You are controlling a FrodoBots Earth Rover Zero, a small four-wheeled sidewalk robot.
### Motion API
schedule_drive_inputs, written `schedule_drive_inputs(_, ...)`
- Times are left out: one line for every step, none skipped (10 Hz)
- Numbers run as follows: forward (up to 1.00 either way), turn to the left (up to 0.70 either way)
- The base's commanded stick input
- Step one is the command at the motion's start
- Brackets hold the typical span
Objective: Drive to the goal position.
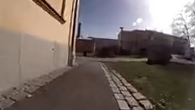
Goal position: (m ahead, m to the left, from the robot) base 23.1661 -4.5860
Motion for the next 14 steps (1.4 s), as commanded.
schedule_drive_inputs(0.7, 0.0)
schedule_drive_inputs(0.7, 0.0)
schedule_drive_inputs(0.7, 0.0)
schedule_drive_inputs(0.7, 0.0)
schedule_drive_inputs(0.7, 0.0)
schedule_drive_inputs(0.7, 0.0)
schedule_drive_inputs(0.7, 0.0)
schedule_drive_inputs(0.7, 0.0)
schedule_drive_inputs(0.7, 0.0)
schedule_drive_inputs(0.7, 0.0)
schedule_drive_inputs(0.7, 0.0)
schedule_drive_inputs(0.7, 0.0)
schedule_drive_inputs(0.7, 0.0)
schedule_drive_inputs(0.7, 0.0)
